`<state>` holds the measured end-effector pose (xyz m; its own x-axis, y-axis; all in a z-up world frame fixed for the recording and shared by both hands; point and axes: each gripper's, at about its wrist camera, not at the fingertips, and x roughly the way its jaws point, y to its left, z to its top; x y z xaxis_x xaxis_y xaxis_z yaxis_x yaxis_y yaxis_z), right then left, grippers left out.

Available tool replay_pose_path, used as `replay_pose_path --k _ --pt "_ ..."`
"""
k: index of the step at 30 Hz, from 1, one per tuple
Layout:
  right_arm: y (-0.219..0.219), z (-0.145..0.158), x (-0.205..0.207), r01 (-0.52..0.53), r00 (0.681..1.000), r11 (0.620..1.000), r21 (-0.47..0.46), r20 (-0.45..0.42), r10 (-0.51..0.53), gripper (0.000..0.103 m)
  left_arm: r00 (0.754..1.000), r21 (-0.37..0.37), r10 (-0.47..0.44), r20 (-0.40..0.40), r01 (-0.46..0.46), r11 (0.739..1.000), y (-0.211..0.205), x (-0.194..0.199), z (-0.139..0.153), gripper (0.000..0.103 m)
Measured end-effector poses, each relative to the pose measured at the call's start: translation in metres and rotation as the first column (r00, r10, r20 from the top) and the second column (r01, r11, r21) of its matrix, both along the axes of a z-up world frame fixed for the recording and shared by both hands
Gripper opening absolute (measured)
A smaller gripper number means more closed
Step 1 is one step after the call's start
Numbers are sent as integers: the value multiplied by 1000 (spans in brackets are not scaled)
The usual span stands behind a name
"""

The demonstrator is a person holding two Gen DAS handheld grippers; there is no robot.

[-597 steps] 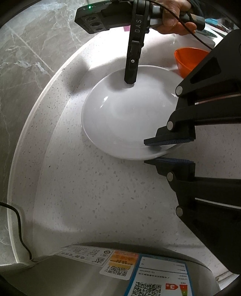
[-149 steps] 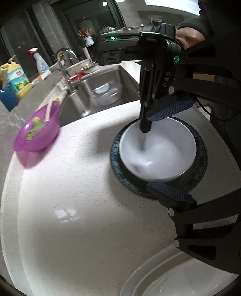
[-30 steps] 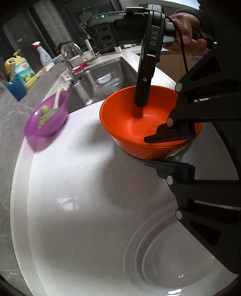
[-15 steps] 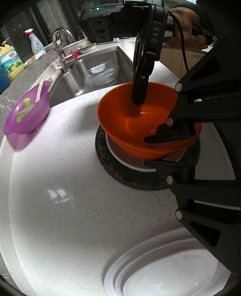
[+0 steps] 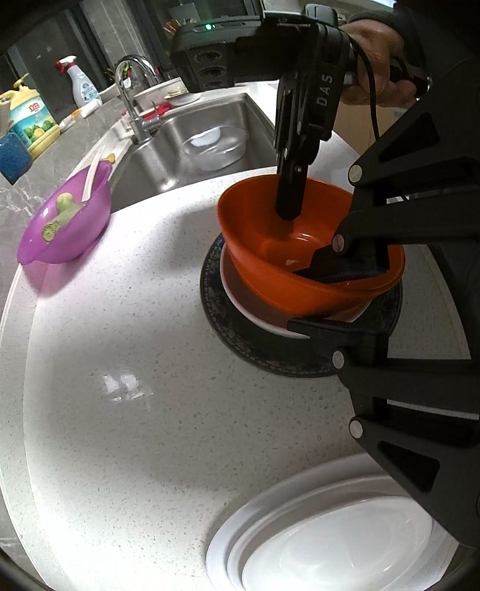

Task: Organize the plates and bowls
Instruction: 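Lower the orange bowl into the white bowl and open both grippers, then close both grippers on the rim of the patterned plate holding the bowls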

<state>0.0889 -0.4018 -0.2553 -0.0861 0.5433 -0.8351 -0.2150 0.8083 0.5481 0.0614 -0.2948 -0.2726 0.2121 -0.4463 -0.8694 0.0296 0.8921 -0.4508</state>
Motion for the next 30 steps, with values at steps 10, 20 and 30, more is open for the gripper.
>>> replay_pose_path --k 10,20,30 --pt "12 -1 -3 6 1000 999 -41 -4 -6 10 994 -44 57 89 -53 998 20 -4 24 18" --pt "15 0 -2 -3 1000 997 -78 3 3 11 992 -53 94 81 -90 995 39 -12 20 49" --pt "0 32 2 36 998 999 13 48 -36 57 991 -37 116 63 -114 993 46 -18 11 61"
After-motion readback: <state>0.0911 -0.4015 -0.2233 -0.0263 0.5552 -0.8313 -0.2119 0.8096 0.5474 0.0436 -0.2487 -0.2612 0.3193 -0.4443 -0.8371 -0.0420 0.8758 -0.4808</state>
